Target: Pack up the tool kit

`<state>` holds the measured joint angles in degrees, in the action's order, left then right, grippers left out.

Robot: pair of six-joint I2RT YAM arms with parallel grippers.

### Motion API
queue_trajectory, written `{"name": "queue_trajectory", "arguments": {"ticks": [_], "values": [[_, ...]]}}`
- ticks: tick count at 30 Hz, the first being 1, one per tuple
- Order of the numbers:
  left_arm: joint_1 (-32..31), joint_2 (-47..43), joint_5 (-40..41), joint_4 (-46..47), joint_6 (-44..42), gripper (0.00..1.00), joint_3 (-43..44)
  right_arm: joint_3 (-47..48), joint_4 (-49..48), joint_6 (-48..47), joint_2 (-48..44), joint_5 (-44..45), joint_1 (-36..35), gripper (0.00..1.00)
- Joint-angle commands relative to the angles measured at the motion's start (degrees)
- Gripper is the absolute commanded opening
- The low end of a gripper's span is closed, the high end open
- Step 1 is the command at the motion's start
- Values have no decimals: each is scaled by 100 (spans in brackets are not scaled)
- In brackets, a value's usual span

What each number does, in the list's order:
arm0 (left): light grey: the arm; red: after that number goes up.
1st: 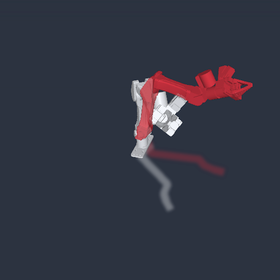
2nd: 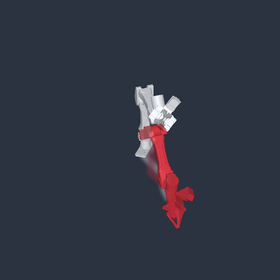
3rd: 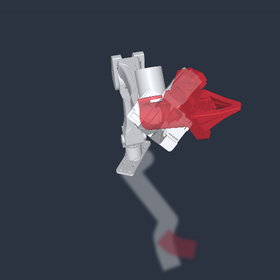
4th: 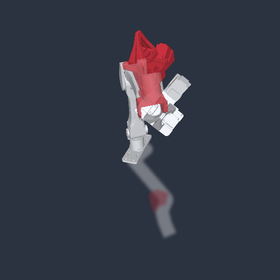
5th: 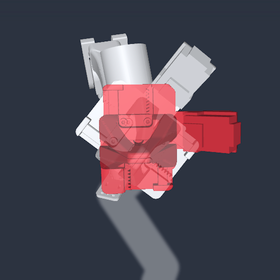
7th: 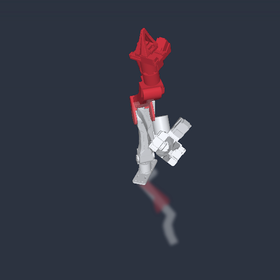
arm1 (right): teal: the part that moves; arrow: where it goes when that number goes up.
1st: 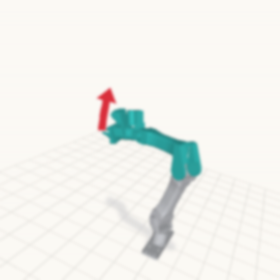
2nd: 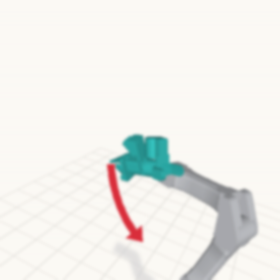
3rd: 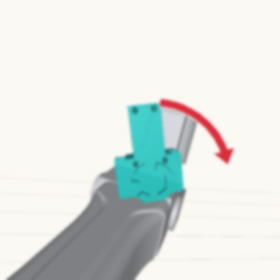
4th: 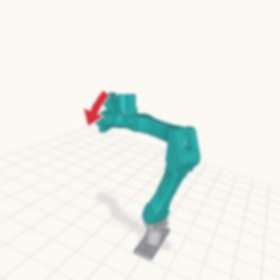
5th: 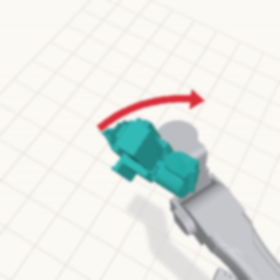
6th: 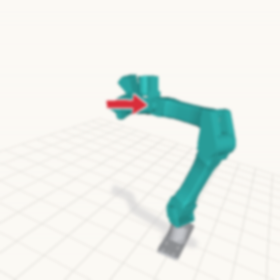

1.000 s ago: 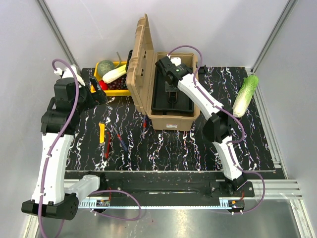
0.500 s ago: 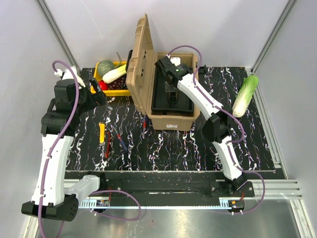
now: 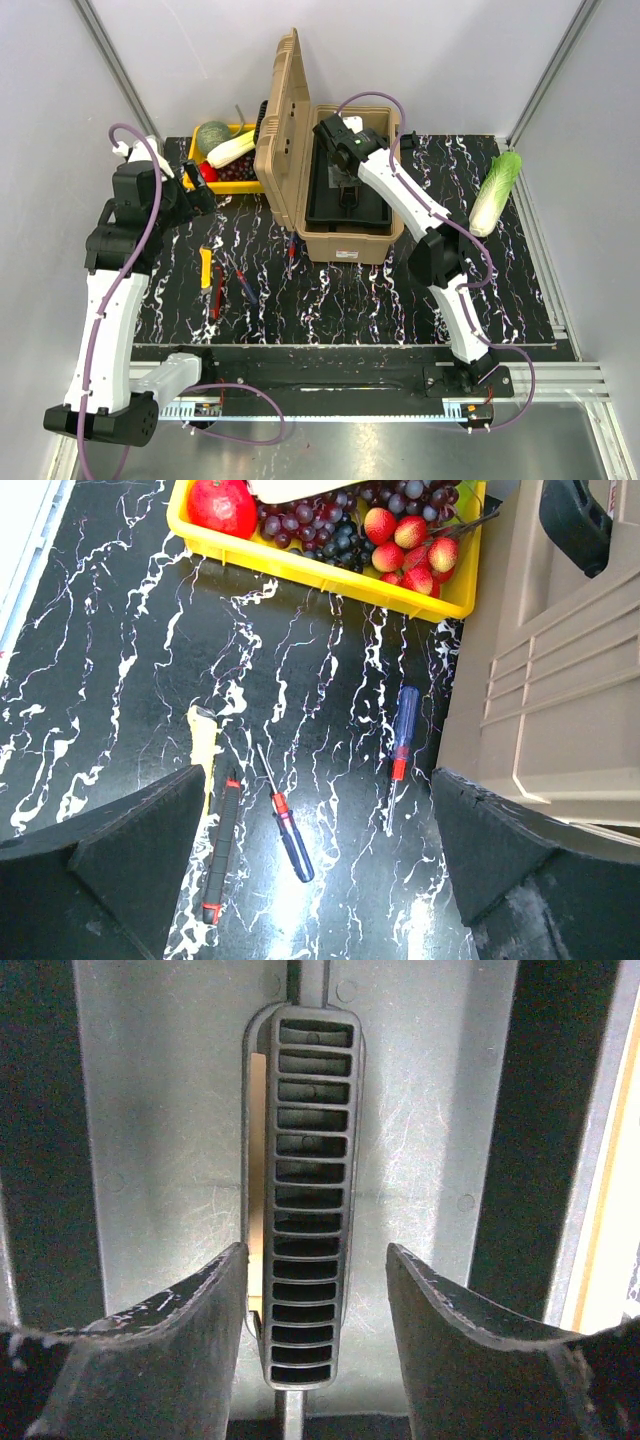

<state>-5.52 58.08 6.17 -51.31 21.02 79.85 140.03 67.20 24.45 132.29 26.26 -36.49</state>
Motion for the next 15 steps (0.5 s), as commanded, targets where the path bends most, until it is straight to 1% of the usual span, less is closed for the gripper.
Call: {"name": "queue_trajectory", "arguments": {"ticks": [1, 7, 11, 15], "values": [[-2, -69, -46, 253, 61, 99, -128, 245, -84, -98, -475, 63, -7, 63], [16, 10, 85, 244, 288, 99, -417, 192, -233, -194, -826, -24, -7, 64], [42, 203, 244, 253, 535, 99, -847, -54, -470, -239, -1292, -77, -7, 70], [165, 519, 253, 244, 772, 99, -1410, -545, -830, -326, -1907, -209, -7, 75]]}}
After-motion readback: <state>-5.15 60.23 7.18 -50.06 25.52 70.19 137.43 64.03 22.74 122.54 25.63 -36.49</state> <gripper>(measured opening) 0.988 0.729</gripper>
